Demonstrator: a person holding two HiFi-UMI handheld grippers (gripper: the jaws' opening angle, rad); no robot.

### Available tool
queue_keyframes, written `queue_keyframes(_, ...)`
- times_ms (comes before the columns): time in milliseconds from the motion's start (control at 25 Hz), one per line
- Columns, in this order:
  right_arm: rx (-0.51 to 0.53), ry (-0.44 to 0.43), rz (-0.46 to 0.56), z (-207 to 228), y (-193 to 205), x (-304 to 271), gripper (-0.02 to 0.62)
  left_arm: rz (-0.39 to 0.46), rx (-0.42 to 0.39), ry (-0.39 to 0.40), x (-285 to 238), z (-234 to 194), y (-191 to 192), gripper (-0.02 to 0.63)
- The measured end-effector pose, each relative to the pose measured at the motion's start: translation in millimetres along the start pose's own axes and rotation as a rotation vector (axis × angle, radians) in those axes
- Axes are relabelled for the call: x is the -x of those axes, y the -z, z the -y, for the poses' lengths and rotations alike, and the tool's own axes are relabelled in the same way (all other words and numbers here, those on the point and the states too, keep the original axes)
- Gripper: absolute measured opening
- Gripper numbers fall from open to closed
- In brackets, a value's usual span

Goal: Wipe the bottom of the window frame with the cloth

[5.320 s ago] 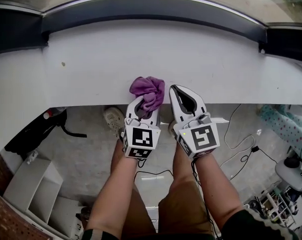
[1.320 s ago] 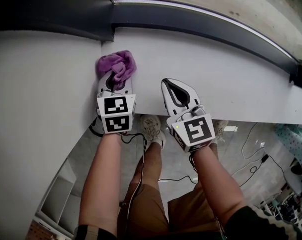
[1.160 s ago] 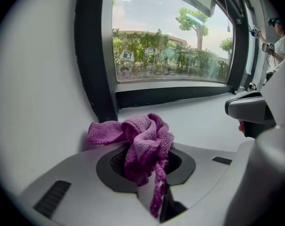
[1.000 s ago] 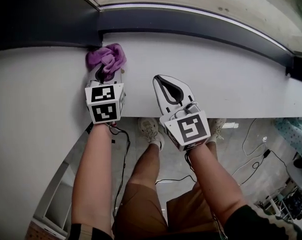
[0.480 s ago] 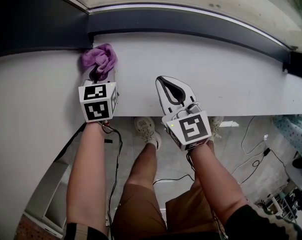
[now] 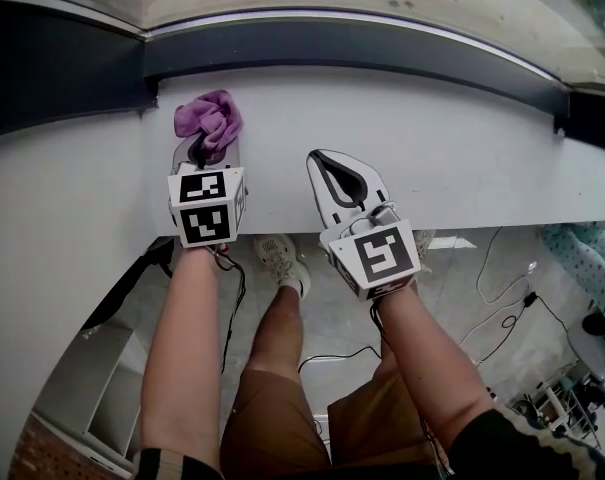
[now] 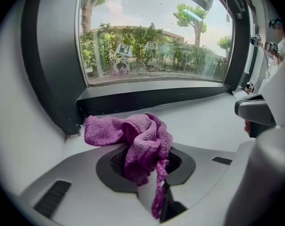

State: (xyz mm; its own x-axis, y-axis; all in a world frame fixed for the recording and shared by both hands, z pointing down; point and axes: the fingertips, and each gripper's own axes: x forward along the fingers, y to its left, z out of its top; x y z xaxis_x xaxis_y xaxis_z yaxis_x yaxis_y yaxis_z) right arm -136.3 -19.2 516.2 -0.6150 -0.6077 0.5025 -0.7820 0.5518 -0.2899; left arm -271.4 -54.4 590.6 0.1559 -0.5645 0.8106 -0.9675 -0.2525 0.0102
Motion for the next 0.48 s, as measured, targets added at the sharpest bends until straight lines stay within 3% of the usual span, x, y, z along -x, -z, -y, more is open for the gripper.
queue_keyframes(480, -0.02, 0.029, -0.006, 54, 6, 35, 0.014, -0.018, 0.01, 0.0, -7, 54, -7, 0.101)
